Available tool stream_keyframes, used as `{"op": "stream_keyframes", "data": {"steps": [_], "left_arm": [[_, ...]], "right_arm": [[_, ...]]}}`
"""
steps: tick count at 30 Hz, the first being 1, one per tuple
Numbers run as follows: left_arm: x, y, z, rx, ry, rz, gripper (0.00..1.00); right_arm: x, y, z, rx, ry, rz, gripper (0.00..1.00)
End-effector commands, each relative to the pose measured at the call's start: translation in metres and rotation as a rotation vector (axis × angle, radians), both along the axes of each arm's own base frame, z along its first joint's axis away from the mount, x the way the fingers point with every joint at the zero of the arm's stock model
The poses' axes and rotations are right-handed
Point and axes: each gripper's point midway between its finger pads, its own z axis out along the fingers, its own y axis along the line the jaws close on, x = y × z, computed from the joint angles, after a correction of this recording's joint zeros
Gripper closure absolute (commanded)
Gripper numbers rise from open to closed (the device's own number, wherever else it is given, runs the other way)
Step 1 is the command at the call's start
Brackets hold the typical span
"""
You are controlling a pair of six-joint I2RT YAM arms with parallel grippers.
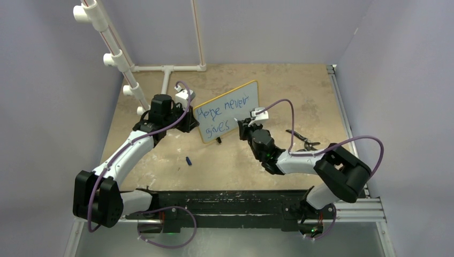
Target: Write a sentence on the whiteboard
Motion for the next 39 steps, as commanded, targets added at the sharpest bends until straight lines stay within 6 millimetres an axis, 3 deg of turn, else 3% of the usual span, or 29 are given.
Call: {"op": "stream_keyframes", "data": {"steps": [1, 17, 39], "left_arm": [[-0.001, -0.002, 0.005, 0.002, -0.021, -0.017, 1.0], [-0.001, -0.002, 0.006, 0.001, -0.022, -0.018, 1.0], [-0.001, -0.002, 0.006, 0.002, -0.024, -0.017, 1.0]], "right_arm": [[0.008, 0.007, 0.012, 0.017, -0.025, 0.0, 1.0], [0.011, 0.002, -0.013, -0.028, 0.034, -0.045, 1.0], [0.019, -0.005, 0.027, 0.002, -0.057, -0.098, 1.0]]}}
